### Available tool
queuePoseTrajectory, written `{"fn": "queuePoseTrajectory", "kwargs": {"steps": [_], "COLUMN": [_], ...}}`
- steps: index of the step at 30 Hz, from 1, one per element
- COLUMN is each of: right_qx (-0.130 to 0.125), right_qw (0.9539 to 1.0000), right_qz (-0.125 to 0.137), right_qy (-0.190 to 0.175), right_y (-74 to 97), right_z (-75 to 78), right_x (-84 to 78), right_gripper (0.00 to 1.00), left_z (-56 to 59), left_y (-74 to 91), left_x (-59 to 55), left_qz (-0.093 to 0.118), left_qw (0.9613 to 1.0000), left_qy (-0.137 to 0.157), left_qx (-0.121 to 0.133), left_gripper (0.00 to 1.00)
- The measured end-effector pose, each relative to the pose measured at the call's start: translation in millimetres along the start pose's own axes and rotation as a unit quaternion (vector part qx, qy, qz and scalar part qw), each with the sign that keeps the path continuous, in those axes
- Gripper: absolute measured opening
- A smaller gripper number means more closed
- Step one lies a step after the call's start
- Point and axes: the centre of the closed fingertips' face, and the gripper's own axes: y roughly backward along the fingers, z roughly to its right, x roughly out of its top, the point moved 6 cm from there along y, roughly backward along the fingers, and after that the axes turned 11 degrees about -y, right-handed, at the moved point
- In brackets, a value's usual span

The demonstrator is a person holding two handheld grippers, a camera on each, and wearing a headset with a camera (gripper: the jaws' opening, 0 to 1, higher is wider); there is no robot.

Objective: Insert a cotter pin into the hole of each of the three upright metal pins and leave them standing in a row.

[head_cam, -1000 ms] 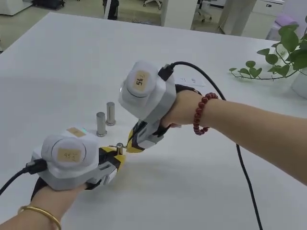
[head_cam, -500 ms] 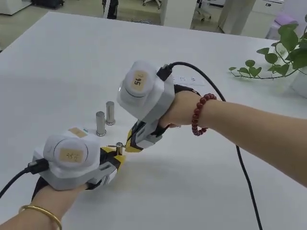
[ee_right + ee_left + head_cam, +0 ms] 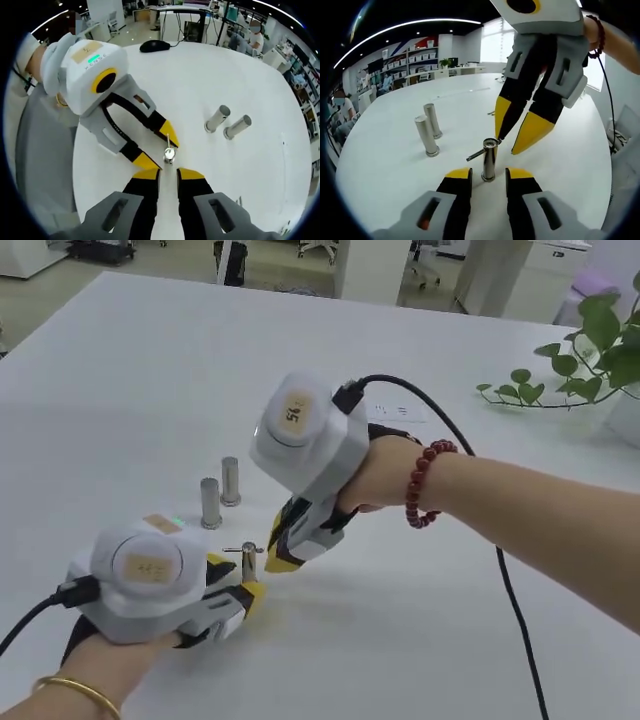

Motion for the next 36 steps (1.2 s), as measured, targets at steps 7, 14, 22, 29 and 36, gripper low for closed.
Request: {"fn": "queuePoseTrajectory", "kwargs": {"steps": [7,14,22,29,36], "right_qx": [0.012,-0.001,-0.014,-0.037,-0.047], "right_qw": [0.9976,0.9906,0.9812,0.9787,0.9705], "right_qz": [0.042,0.102,0.159,0.18,0.212], "right_qy": [-0.053,-0.091,-0.108,-0.093,-0.106], "right_y": [8.6,12.2,11.0,0.3,-11.6], "right_z": [1.9,11.2,18.5,29.8,40.9], "right_x": [6.9,20.3,38.9,45.3,50.5], "right_gripper": [0.21,0.31,0.34,0.34,0.33], "left_z": [-3.4,-6.8,-6.7,-6.0,-7.0], "left_y": [4.7,15.1,28.0,37.1,46.4], "left_x": [1.4,2.0,6.3,11.5,16.3], "left_qz": [0.005,0.008,0.025,0.039,0.054], "left_qw": [0.9999,0.9998,0.9991,0.9982,0.9969], "left_qy": [0.012,0.006,0.029,0.038,0.049], "left_qx": [0.007,0.016,0.018,0.025,0.028], "left_gripper": [0.34,0.42,0.53,0.6,0.65]}}
